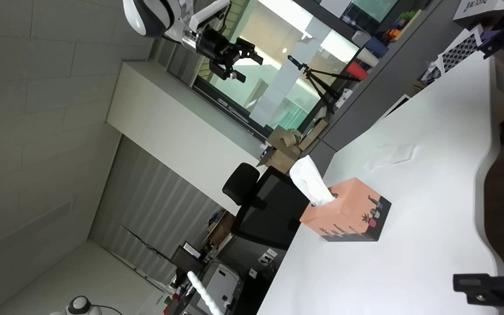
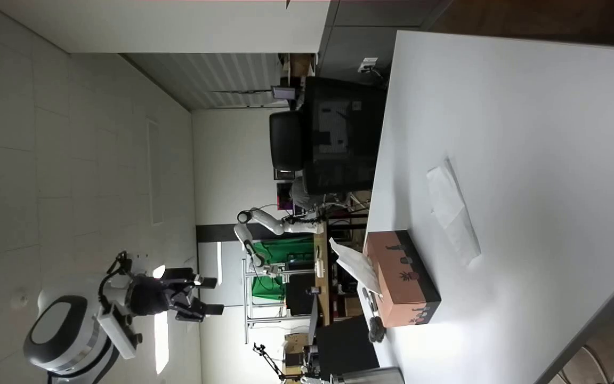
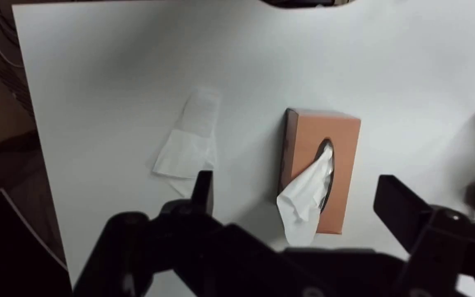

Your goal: Take two tissues from the tissue box and put them on the table

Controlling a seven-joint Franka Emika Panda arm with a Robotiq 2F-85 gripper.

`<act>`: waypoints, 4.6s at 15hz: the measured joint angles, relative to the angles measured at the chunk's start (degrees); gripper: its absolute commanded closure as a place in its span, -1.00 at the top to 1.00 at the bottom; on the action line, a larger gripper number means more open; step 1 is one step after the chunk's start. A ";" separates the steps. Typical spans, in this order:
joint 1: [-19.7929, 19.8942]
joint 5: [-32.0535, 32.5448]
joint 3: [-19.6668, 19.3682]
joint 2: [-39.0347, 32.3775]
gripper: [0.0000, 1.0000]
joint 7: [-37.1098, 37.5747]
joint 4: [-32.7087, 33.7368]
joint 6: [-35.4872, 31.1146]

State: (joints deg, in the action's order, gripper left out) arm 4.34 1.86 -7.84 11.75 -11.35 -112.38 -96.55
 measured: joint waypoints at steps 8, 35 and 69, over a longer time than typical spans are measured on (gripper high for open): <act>1.93 -13.50 -1.62 -16.63 1.00 -5.42 -1.66 -24.82; 12.26 -25.41 6.74 -48.02 -1.00 -10.98 20.51 -8.61; 11.60 0.67 -6.14 -60.68 -1.00 19.06 40.43 -4.32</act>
State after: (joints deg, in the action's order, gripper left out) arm 15.94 2.52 -13.98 -48.93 7.71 -71.95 -100.87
